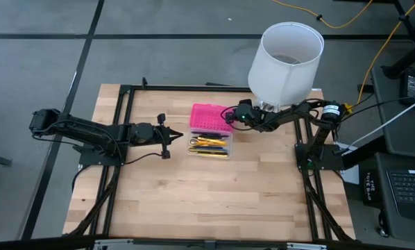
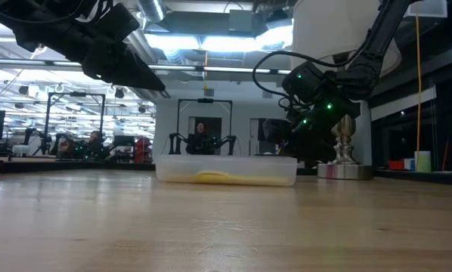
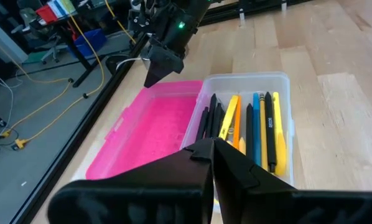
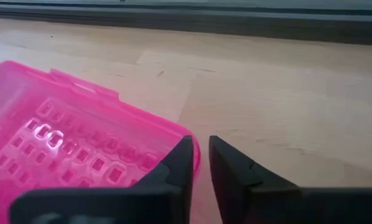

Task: Pick & place school supplies into a supply box
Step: Close the pink supply box

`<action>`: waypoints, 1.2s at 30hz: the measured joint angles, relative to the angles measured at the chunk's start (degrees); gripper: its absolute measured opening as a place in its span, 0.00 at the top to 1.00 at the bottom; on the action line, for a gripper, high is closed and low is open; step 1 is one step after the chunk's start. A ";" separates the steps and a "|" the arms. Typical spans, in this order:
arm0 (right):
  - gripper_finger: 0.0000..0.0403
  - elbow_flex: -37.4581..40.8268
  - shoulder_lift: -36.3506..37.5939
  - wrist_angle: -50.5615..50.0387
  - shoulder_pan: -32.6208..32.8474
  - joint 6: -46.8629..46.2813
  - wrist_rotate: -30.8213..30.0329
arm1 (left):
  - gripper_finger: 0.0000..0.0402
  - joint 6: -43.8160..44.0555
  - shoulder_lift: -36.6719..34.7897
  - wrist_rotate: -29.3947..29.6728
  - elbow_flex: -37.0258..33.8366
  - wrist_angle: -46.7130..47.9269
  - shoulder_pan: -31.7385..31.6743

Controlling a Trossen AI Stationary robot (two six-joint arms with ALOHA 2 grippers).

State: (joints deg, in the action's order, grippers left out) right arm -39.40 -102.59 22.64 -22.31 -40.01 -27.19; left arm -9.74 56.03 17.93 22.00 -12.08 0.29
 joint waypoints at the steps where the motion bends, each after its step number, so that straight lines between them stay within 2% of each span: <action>1: 0.86 0.02 0.00 0.06 0.00 0.02 0.09 | 0.99 0.00 -0.02 0.00 0.00 0.02 -0.02; 8: 0.75 0.07 -0.07 -0.01 0.00 0.17 0.96 | 1.00 0.00 -0.02 0.00 0.00 0.02 0.00; 14: 0.74 0.07 -0.09 -0.18 0.00 0.22 1.03 | 1.00 0.00 -0.01 0.00 0.00 0.02 -0.02; 20: 0.79 0.07 -0.09 -0.36 0.00 1.00 0.04 | 0.99 0.02 -0.02 0.00 0.00 0.02 0.00; 29: 0.97 0.07 -0.09 0.04 -0.02 1.44 -0.50 | 1.00 0.02 -0.02 0.00 0.00 0.02 0.00; 36: 0.96 0.07 -0.09 0.04 -0.02 1.43 -0.50 | 0.99 0.01 -0.02 0.00 0.00 0.02 -0.01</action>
State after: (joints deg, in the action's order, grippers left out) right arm -39.33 -102.67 22.68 -22.33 -38.58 -27.68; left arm -9.73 56.01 17.93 22.00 -12.05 0.28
